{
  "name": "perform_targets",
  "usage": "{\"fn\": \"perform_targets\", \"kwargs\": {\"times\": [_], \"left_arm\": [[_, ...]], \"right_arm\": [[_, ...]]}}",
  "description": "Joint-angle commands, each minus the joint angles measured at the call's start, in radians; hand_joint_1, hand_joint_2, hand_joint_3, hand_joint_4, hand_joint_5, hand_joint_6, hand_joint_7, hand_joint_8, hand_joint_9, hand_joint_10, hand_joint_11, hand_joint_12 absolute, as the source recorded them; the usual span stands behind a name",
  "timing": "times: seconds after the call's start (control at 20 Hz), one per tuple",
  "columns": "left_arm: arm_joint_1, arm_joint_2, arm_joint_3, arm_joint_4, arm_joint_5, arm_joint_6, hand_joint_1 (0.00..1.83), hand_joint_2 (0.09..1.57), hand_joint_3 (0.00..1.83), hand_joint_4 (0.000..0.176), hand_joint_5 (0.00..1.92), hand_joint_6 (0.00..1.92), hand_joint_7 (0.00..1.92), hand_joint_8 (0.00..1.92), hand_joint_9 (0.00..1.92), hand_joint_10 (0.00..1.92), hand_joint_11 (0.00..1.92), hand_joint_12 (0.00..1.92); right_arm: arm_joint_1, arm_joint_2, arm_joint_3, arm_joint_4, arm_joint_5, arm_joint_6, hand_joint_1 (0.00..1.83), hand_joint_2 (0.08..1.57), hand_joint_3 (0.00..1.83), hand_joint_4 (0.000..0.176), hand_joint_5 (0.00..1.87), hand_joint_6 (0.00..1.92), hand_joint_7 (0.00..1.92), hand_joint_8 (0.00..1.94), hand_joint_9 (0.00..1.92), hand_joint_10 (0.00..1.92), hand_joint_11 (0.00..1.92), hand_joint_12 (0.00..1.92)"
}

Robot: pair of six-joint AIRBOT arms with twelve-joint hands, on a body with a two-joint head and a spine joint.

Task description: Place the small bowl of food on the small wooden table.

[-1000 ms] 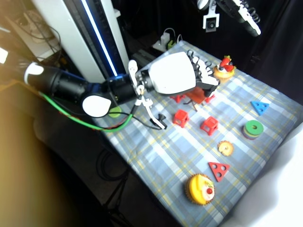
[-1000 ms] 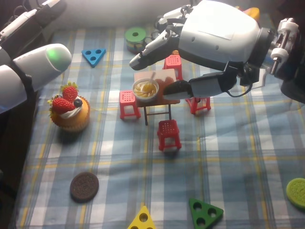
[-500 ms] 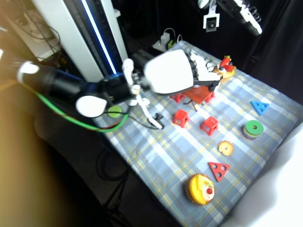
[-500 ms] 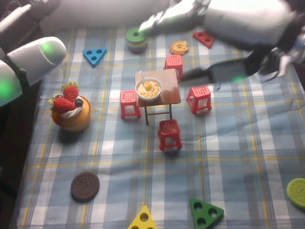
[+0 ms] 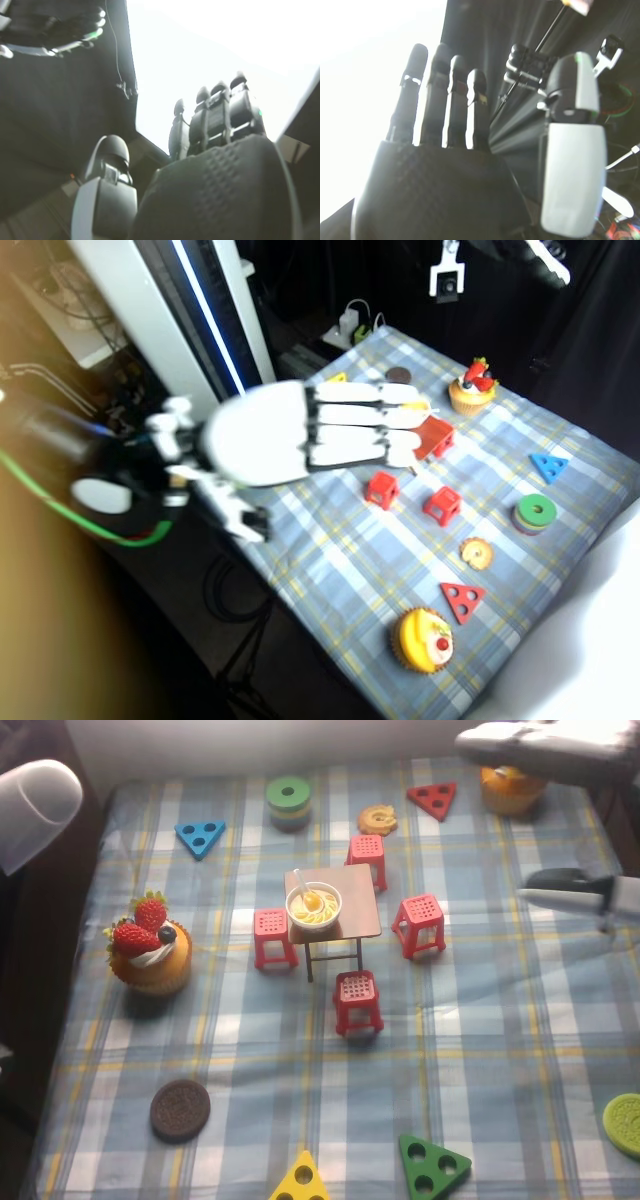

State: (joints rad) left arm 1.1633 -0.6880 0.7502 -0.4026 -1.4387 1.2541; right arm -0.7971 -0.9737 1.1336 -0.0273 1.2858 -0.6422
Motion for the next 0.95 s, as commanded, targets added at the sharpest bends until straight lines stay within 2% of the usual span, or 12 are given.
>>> {"fn": "perform_targets", "kwargs": {"times": [0.0, 0.2, 0.35, 0.4, 0.45, 0.5, 0.6, 0.7, 0.75, 0.8, 0.85, 0.9], "left_arm": [[-0.009, -0.015, 0.003, 0.027, -0.175, -0.043, 0.32, 1.09, 0.00, 0.086, 0.13, 0.00, 0.04, 0.00, 0.01, 0.00, 0.00, 0.00], [0.005, -0.042, 0.029, 0.063, -0.296, -0.242, 0.27, 1.21, 0.01, 0.000, 0.13, 0.01, 0.17, 0.01, 0.15, 0.01, 0.12, 0.08], [-0.005, -0.085, 0.082, 0.080, -0.296, -0.387, 0.24, 1.28, 0.00, 0.017, 0.42, 0.02, 0.27, 0.00, 0.18, 0.00, 0.03, 0.04], [-0.025, -0.092, 0.102, 0.092, -0.296, -0.457, 0.25, 1.35, 0.01, 0.028, 0.37, 0.00, 0.20, 0.00, 0.16, 0.00, 0.04, 0.06], [-0.048, -0.093, 0.112, 0.107, -0.296, -0.472, 0.25, 1.35, 0.01, 0.028, 0.37, 0.00, 0.20, 0.00, 0.16, 0.00, 0.04, 0.06], [-0.089, -0.093, 0.120, 0.133, -0.296, -0.474, 0.01, 1.49, 0.01, 0.124, 0.09, 0.01, 0.06, 0.00, 0.04, 0.00, 0.01, 0.01], [-0.161, -0.088, 0.133, 0.188, -0.296, -0.462, 0.14, 1.50, 0.01, 0.000, 0.30, 0.01, 0.29, 0.00, 0.22, 0.00, 0.01, 0.39], [-0.205, -0.086, 0.144, 0.196, -0.296, -0.465, 0.01, 1.49, 0.00, 0.041, 0.21, 0.01, 0.13, 0.01, 0.13, 0.00, 0.00, 0.52], [-0.214, -0.084, 0.143, 0.198, -0.296, -0.471, 0.17, 1.45, 0.00, 0.062, 0.40, 0.08, 0.18, 0.02, 0.15, 0.01, 0.00, 0.49], [-0.226, -0.083, 0.143, 0.205, -0.297, -0.492, 0.17, 1.45, 0.00, 0.062, 0.40, 0.08, 0.18, 0.02, 0.15, 0.01, 0.00, 0.49], [-0.234, -0.086, 0.143, 0.206, -0.297, -0.516, 0.10, 1.50, 0.03, 0.092, 0.24, 0.01, 0.50, 0.06, 0.59, 0.12, 0.19, 1.31], [-0.236, -0.088, 0.143, 0.206, -0.297, -0.526, 0.43, 1.50, 0.01, 0.159, 0.32, 1.51, 0.70, 0.10, 0.69, 0.38, 0.23, 1.45]], "right_arm": [[-0.043, 0.005, -0.022, 0.059, 0.234, -0.007, 1.01, 1.06, 0.00, 0.000, 0.46, 0.00, 0.57, 0.00, 0.61, 0.01, 0.26, 0.78], [-0.240, 0.013, -0.086, 0.231, 0.477, -0.019, 0.63, 1.17, 0.00, 0.000, 0.44, 0.00, 0.67, 0.00, 0.80, 0.01, 0.47, 0.73], [-0.240, 0.017, -0.118, 0.203, 0.477, -0.050, 0.60, 1.27, 0.00, 0.063, 0.30, 0.00, 0.38, 0.00, 0.40, 0.01, 0.02, 0.52], [-0.240, 0.019, -0.130, 0.182, 0.477, -0.050, 0.12, 1.48, 0.03, 0.010, 0.14, 0.00, 0.19, 0.00, 0.21, 0.00, 0.00, 0.52], [-0.240, 0.023, -0.138, 0.165, 0.477, -0.056, 0.12, 1.48, 0.03, 0.010, 0.14, 0.00, 0.19, 0.00, 0.21, 0.00, 0.00, 0.52], [-0.225, 0.033, -0.148, 0.138, 0.478, -0.071, 0.13, 1.28, 0.00, 0.145, 0.00, 0.00, 0.01, 0.00, 0.01, 0.00, 0.00, 0.02], [-0.204, 0.048, -0.154, 0.102, 0.478, -0.091, 0.34, 1.30, 0.00, 0.117, 0.22, 0.03, 0.18, 0.01, 0.13, 0.01, 0.10, 0.06], [-0.170, 0.054, -0.155, 0.088, 0.478, -0.098, 0.35, 1.35, 0.00, 0.002, 0.28, 0.01, 0.21, 0.01, 0.17, 0.00, 0.02, 0.42], [-0.159, 0.063, -0.162, 0.089, 0.479, -0.098, 0.07, 1.29, 0.00, 0.066, 0.09, 0.00, 0.12, 0.00, 0.11, 0.00, 0.00, 0.23], [-0.147, 0.086, -0.181, 0.090, 0.479, -0.098, 0.07, 1.29, 0.00, 0.066, 0.09, 0.00, 0.12, 0.00, 0.11, 0.00, 0.00, 0.23], [-0.131, 0.116, -0.203, 0.087, 0.479, -0.098, 0.00, 1.32, 0.00, 0.028, 0.28, 0.01, 0.27, 0.01, 0.28, 0.01, 0.13, 0.48], [-0.120, 0.132, -0.212, 0.085, 0.479, -0.095, 0.00, 1.33, 0.00, 0.021, 0.30, 0.01, 0.29, 0.01, 0.30, 0.01, 0.16, 0.50]]}}
